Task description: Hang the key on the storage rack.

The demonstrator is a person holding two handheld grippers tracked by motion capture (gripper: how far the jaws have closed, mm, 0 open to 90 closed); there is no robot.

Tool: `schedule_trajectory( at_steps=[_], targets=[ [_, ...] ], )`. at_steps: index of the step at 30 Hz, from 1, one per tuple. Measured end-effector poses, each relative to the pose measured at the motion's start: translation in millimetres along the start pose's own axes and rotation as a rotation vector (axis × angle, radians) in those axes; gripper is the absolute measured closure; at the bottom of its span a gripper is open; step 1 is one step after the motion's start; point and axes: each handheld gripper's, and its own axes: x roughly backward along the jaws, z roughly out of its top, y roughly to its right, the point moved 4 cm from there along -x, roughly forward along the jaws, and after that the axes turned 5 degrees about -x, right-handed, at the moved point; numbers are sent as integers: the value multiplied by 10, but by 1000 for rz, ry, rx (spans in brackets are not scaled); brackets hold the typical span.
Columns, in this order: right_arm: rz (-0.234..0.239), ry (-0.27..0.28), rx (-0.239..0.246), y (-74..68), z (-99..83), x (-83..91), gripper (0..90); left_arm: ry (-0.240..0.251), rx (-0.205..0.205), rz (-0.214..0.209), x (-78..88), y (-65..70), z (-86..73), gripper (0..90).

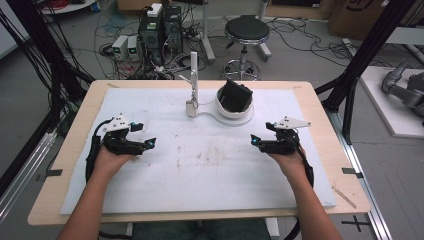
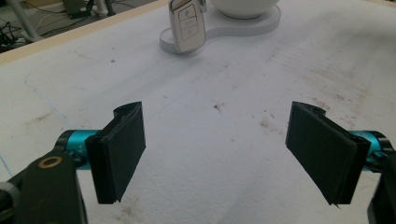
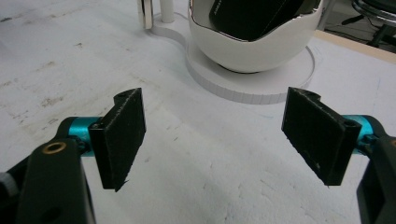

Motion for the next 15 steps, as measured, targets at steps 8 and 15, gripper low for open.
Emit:
schedule_trajectory(
  at_steps=[8,15],
  targets=[
    [0,-4,-4,17,-12,-1,220,1,-1,0,5,3,2,199],
    [-7,-11,-9,31,-19,-11,220,-8,-2,5,30,2,-18,199]
  ],
)
